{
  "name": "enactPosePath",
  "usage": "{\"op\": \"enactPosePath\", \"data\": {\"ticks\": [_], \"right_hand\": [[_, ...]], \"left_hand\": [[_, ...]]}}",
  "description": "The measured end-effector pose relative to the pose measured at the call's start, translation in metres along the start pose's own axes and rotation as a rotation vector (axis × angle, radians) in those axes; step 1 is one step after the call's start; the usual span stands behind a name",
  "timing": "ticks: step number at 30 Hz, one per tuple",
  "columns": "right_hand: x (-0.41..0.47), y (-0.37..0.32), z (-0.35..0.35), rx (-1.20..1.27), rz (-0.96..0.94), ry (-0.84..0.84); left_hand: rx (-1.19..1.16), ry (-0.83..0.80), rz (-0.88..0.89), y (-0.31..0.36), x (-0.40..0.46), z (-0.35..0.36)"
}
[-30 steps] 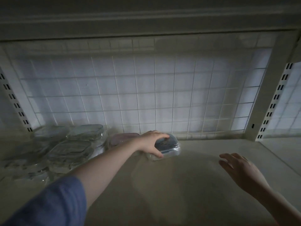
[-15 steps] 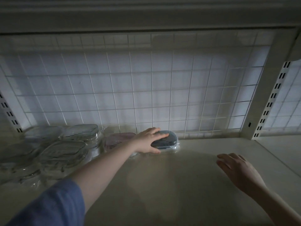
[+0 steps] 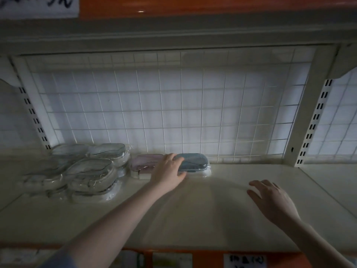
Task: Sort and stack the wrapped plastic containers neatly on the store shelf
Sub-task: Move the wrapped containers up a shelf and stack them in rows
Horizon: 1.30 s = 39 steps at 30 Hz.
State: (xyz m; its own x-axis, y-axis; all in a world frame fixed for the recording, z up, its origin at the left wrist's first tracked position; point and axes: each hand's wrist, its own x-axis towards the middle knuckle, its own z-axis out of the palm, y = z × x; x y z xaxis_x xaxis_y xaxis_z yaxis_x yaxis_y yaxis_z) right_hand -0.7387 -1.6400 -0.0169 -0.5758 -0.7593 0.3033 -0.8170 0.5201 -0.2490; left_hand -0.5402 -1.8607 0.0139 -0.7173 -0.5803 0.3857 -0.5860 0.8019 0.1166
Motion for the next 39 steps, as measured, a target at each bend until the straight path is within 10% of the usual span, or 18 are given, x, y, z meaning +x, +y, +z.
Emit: {"op": "enactPosePath", "data": {"ticks": [23,39], "right_hand": [[-0.143,-0.107,0.014,0.09,-0.204,0.384],[-0.252,-0.106,0.1,0.054,-0.111,0.13]], "left_hand": [[0.066,0.258,-0.215,-0.029,-0.245,-0.048],[-0.068,-0.005,-0.395,-0.042,-0.354,0.008]]}}
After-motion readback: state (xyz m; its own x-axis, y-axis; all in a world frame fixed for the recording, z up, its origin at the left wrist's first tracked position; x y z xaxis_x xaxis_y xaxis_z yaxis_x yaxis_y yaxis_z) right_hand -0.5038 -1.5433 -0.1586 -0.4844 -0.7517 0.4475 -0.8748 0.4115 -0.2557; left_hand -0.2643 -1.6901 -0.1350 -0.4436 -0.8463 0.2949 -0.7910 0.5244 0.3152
